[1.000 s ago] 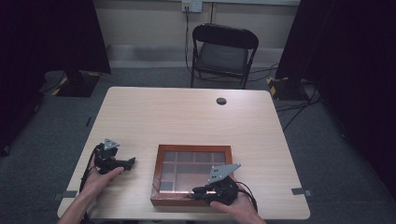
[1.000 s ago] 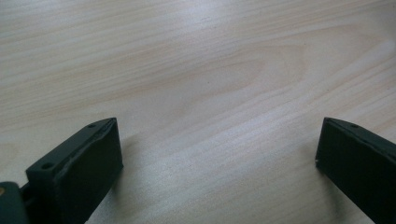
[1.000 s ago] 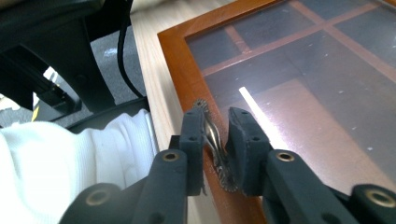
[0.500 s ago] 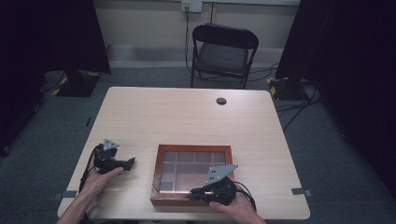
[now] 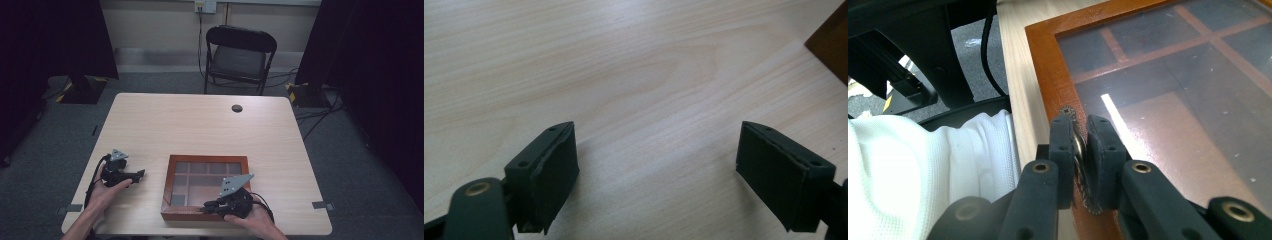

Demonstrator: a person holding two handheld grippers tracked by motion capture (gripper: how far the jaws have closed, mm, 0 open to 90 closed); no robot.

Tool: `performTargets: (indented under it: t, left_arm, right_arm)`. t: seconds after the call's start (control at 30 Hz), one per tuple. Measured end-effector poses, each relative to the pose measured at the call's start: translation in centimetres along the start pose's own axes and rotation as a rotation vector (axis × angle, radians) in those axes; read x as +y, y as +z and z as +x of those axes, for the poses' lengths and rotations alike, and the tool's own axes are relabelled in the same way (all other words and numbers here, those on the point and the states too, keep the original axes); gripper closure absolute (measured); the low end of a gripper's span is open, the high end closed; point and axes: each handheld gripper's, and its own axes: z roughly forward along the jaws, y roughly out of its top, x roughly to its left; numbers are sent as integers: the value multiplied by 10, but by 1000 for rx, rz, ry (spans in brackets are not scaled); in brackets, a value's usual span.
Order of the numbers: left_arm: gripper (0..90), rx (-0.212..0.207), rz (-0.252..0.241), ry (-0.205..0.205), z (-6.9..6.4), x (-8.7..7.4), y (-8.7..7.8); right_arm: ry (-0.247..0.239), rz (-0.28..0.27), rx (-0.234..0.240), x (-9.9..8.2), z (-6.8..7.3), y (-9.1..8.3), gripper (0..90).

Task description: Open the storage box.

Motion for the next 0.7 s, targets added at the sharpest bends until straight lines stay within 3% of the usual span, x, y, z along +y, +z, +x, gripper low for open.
performTargets:
  t: [0.1, 0.2, 0.37, 0.57, 0.7]
  left_arm:
    - [160, -12, -18, -9, -2, 2, -3]
    - [161, -50, -38, -9, -6, 2, -6]
    - [162, -87, -58, 23, -14, 3, -12]
    - [162, -137, -90, 25, -23, 4, -17]
    - [162, -161, -109, 47, -30, 6, -21]
  right_arm:
    - [2, -15, 4, 3, 0, -3, 825]
    - [-1, -20, 2, 5, 0, -5, 825]
    - [-4, -10, 11, 9, -1, -7, 826]
    - [-8, -7, 17, 14, -2, -10, 827]
    - [6, -15, 26, 17, -3, -13, 827]
